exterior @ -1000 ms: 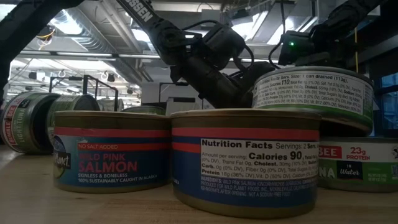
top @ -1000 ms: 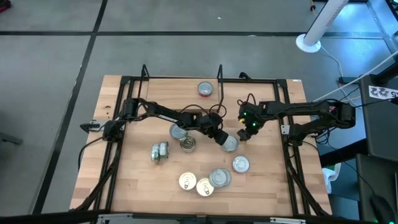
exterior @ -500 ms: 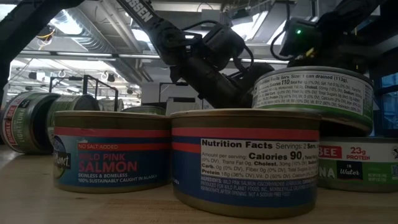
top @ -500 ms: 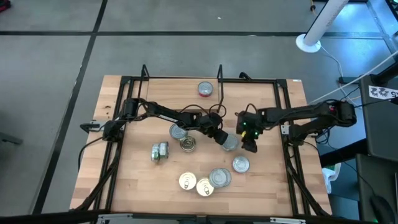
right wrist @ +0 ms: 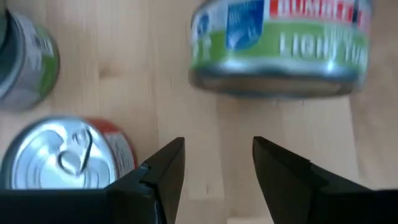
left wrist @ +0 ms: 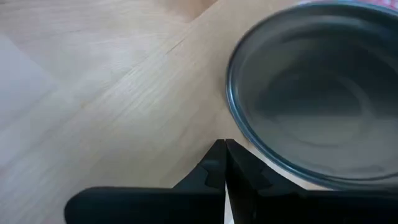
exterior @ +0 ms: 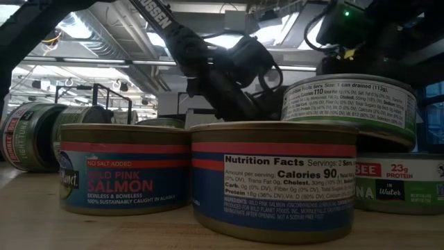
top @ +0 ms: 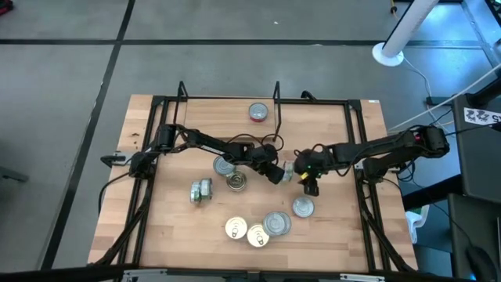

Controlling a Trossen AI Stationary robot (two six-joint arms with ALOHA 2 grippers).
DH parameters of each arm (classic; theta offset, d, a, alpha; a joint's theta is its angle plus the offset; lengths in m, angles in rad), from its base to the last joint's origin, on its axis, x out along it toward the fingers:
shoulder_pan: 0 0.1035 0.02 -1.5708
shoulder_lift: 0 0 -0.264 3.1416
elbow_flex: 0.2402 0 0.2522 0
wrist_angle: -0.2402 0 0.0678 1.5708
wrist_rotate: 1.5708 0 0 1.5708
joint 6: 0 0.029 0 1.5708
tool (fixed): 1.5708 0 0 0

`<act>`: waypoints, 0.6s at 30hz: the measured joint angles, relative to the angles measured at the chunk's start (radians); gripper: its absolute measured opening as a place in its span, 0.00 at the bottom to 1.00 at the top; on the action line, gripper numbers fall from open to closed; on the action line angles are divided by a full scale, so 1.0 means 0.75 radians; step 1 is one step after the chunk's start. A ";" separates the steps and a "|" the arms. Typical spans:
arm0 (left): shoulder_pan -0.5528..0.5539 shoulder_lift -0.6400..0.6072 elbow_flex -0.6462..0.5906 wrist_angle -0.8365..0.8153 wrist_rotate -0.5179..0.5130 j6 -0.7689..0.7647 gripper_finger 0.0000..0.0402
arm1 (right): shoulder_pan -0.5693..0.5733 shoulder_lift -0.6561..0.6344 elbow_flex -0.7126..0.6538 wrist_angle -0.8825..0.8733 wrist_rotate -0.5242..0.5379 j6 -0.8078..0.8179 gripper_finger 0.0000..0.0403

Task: Stack canned seafood by type on shelf
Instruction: Put the green white tuna can on the shelf

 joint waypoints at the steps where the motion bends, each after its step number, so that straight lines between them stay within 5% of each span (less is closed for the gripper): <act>1: 0.000 0.000 0.001 0.001 0.000 0.000 0.00 | 0.000 0.000 0.000 0.014 0.009 0.000 0.47; 18: 0.000 -0.014 0.005 0.021 0.006 0.044 0.00 | -0.001 0.000 0.025 0.012 0.070 -0.073 0.47</act>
